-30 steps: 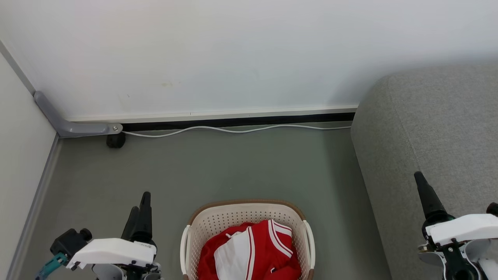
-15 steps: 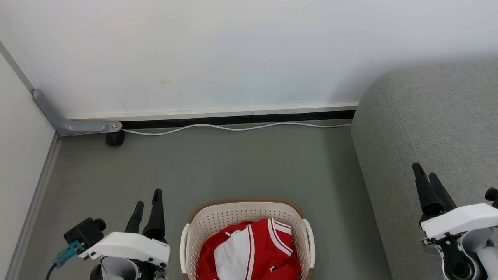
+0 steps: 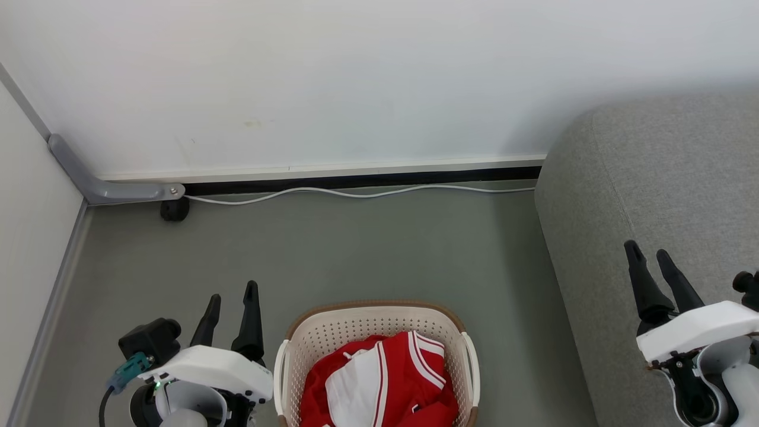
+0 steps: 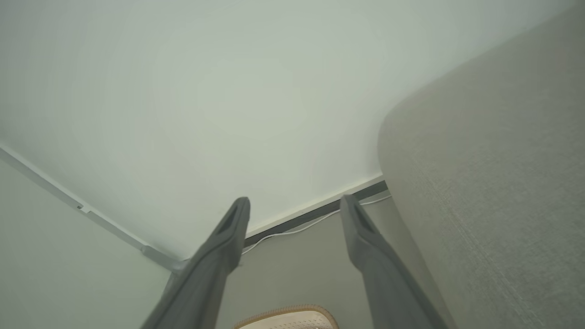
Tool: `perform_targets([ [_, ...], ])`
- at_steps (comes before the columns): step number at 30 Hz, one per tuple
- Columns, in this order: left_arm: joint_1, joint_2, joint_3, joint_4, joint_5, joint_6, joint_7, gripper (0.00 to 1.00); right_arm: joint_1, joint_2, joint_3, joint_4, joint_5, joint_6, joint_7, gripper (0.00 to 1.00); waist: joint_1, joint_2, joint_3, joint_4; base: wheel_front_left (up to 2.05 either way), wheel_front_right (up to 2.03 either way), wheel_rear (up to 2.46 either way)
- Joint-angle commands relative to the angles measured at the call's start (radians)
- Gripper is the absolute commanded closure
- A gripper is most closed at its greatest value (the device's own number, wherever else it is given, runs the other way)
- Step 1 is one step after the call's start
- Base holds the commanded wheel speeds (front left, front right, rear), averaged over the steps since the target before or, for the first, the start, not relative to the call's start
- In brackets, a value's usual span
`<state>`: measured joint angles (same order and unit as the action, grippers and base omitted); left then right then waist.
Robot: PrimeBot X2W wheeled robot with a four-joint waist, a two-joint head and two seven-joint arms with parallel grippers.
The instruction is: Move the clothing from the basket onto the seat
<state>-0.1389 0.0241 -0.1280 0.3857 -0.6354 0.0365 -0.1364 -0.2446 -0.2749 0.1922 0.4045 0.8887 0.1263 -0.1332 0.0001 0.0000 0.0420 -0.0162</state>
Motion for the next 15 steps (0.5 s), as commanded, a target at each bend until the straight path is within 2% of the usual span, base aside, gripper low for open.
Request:
perform_targets([
  [1,-0.067,0.015,0.012,-0.024,0.047,0.01,-0.017,0.0,-0.051,-0.034,0.02,-0.016,-0.038,0.004,-0.02,0.0,-0.0001,0.0,0.0,-0.001,0.0,0.0,0.0],
  [15,-0.081,0.019,-0.011,-0.015,0.193,0.038,-0.055,0.0,-0.083,-0.064,0.056,0.007,-0.153,0.004,-0.059,0.0,-0.0001,0.0,-0.005,-0.005,0.0,0.0,0.0],
])
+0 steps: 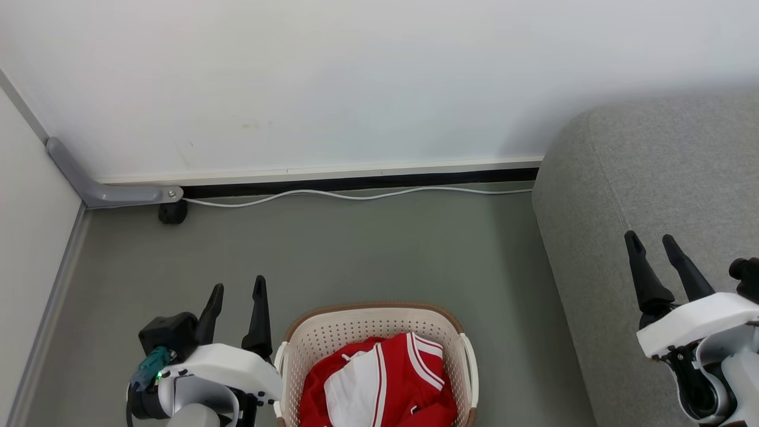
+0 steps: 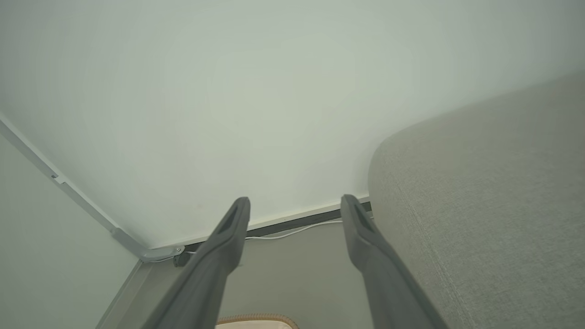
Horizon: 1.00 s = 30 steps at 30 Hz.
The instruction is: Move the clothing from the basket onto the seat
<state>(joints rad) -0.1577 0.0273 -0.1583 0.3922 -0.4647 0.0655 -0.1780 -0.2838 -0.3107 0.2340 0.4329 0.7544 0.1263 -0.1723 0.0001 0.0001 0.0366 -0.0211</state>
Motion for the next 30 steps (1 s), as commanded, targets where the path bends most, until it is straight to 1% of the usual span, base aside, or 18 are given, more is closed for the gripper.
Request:
perform_targets([
  [1,-0.065,0.016,0.017,-0.02,0.035,0.011,-0.017,0.0,-0.047,-0.031,0.016,-0.021,-0.029,0.004,-0.022,0.0,0.0,-0.0001,0.001,0.0,0.0,0.0,0.0],
  [15,-0.094,0.02,0.007,-0.027,0.195,0.052,-0.058,0.0,-0.082,-0.063,0.021,-0.007,-0.156,0.004,-0.063,0.0,0.0,-0.0001,0.012,0.0,0.0,0.0,0.0],
  [24,-0.108,0.023,-0.003,-0.031,0.283,0.088,-0.084,0.0,-0.105,-0.088,0.024,0.006,-0.232,0.004,-0.089,0.0,0.0,-0.0001,0.022,-0.002,0.0,0.0,0.0],
  [30,-0.103,0.023,0.001,-0.038,0.27,0.101,-0.084,0.0,-0.105,-0.09,0.008,0.009,-0.234,0.004,-0.089,0.0,0.0,-0.0001,0.028,-0.003,0.0,0.0,0.0],
])
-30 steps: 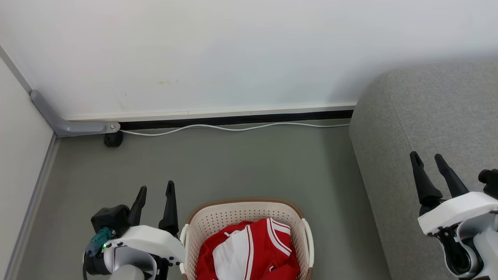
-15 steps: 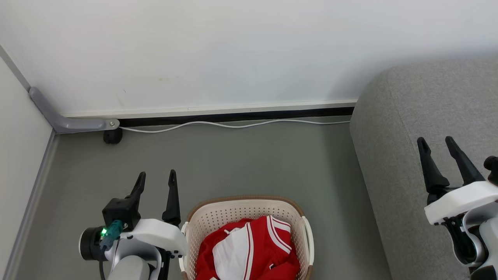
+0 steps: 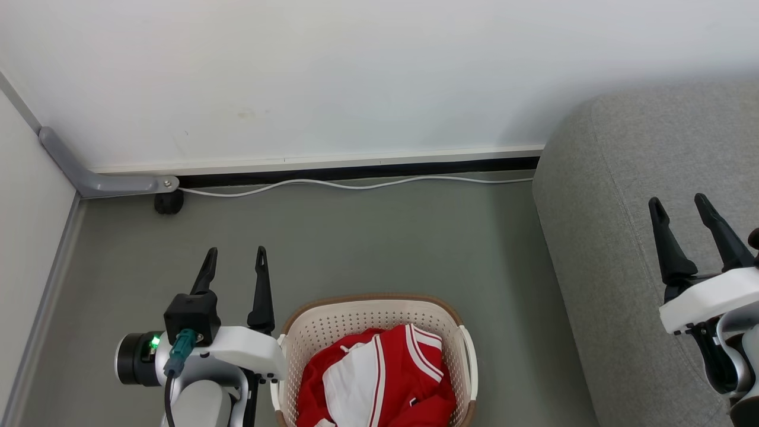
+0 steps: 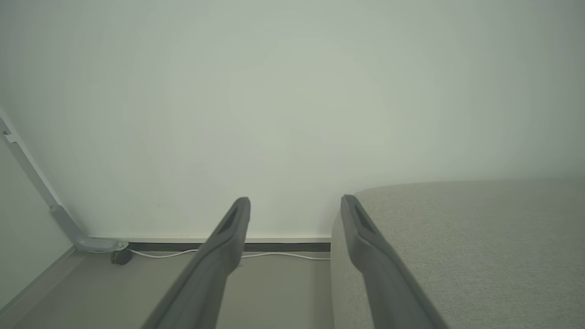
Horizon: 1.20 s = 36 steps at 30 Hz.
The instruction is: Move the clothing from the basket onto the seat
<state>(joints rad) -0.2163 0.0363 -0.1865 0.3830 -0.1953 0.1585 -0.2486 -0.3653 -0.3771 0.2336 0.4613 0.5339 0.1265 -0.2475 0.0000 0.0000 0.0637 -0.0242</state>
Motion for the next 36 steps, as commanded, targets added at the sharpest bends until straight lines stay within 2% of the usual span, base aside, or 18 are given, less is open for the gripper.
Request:
perform_targets([
  [1,-0.044,0.014,0.031,-0.029,-0.001,0.009,-0.013,0.0,-0.024,-0.023,0.005,-0.02,-0.015,0.004,-0.014,0.0,0.0,0.0,0.002,-0.001,0.0,0.0,0.0],
  [9,-0.037,0.014,0.03,-0.037,-0.029,0.01,-0.013,0.0,-0.023,-0.02,-0.006,-0.023,-0.019,0.004,-0.014,0.0,0.0,0.0,0.007,-0.002,0.0,0.0,0.0],
  [17,-0.03,0.014,-0.038,-0.052,-0.102,0.036,-0.013,0.0,-0.043,-0.04,-0.028,-0.099,-0.002,0.004,-0.014,0.0,0.0,0.0,0.081,-0.014,0.0,0.0,0.0],
  [23,-0.048,0.014,-0.168,-0.055,-0.167,0.095,-0.013,0.0,-0.066,-0.095,-0.051,-0.193,0.044,0.004,-0.014,0.0,0.0,0.0,0.192,-0.026,0.0,0.0,0.0],
  [27,-0.08,0.014,-0.259,-0.056,-0.247,0.131,-0.013,0.0,-0.089,-0.151,-0.075,-0.262,0.086,0.004,-0.014,0.0,0.0,0.0,0.292,-0.039,0.0,0.0,0.0],
  [36,-0.217,0.014,-0.431,-0.018,-0.352,0.218,-0.013,0.0,-0.141,-0.255,-0.143,-0.399,0.17,0.004,-0.014,0.0,0.0,0.0,0.524,-0.078,0.0,0.0,0.0],
])
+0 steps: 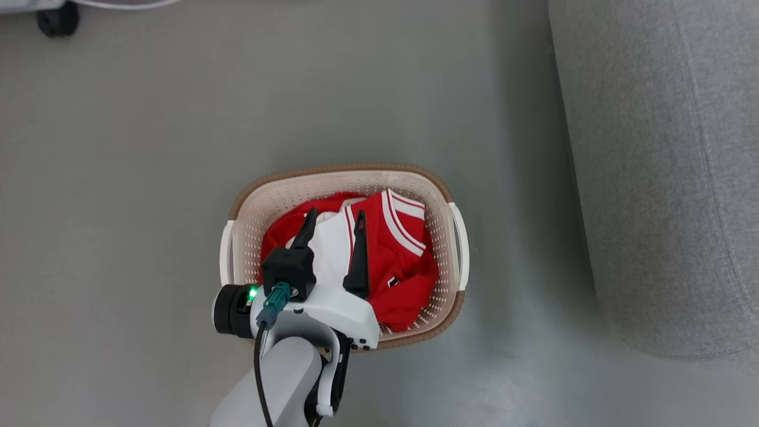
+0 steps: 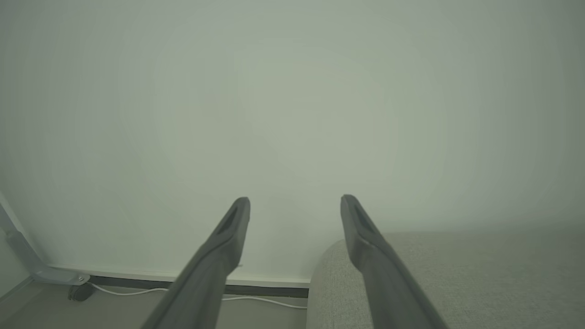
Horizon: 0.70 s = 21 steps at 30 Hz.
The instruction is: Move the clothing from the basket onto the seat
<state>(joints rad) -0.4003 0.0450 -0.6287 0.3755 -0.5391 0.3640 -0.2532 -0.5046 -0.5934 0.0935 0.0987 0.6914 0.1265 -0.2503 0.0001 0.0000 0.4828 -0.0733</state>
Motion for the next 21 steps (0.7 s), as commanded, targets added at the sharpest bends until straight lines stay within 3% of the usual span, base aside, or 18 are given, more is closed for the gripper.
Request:
perform_targets([
  [1,-0.049,0.005,-0.001,-0.004,-0.015,0.02,-0.009,0.0,-0.007,-0.043,-0.011,-0.05,0.019,0.004,-0.011,0.0,-0.0001,0.0,0.125,-0.033,0.0,0.0,0.0],
  [7,-0.118,0.005,-0.052,0.042,-0.055,0.036,-0.009,0.0,-0.033,-0.048,-0.04,-0.103,0.033,0.004,-0.011,0.0,-0.0001,0.0,0.211,-0.048,0.0,0.0,0.0],
  [15,-0.214,0.005,-0.121,0.138,-0.132,0.0,-0.009,0.0,-0.062,-0.057,-0.06,-0.174,0.048,0.004,-0.011,0.0,-0.0001,0.0,0.313,-0.075,0.0,0.0,0.0],
  [21,-0.297,0.005,-0.168,0.214,-0.196,-0.002,-0.009,0.0,-0.085,-0.067,-0.068,-0.217,0.056,0.004,-0.011,0.0,-0.0001,0.0,0.389,-0.099,0.0,0.0,0.0],
])
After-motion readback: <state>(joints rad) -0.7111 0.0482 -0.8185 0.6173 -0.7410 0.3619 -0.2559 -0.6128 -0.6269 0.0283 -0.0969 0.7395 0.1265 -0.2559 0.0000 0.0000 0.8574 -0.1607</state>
